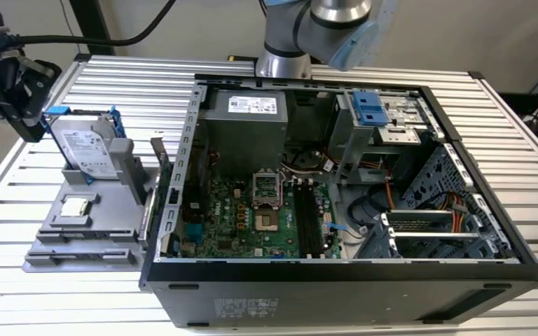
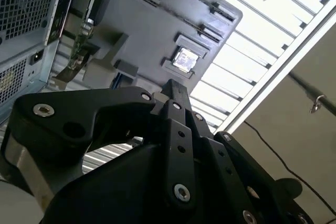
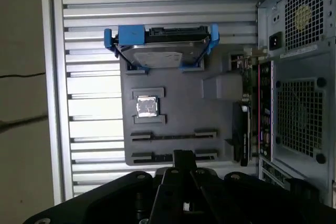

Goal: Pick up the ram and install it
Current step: 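Reach for the ram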

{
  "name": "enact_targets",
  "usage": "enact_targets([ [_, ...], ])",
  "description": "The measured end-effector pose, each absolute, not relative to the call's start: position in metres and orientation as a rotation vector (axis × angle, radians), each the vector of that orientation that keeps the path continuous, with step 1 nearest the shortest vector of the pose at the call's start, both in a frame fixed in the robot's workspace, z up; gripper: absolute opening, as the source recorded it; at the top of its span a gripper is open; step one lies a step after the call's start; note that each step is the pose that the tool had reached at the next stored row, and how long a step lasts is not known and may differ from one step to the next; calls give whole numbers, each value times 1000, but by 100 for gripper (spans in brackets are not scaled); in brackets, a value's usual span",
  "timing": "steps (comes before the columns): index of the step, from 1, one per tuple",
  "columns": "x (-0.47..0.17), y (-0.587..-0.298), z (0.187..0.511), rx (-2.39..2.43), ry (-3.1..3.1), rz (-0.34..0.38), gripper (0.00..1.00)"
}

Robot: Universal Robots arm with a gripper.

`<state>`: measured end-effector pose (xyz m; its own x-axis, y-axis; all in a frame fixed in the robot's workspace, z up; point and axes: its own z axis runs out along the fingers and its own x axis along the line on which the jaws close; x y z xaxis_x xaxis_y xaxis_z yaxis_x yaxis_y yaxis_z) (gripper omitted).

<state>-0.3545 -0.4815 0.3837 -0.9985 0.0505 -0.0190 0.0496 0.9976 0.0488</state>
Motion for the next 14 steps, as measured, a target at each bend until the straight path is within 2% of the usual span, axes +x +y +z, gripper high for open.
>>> enact_targets([
  [8, -355, -506, 381, 78, 3120, 76, 0],
  [14, -357, -511, 380, 77, 3119, 75, 0],
])
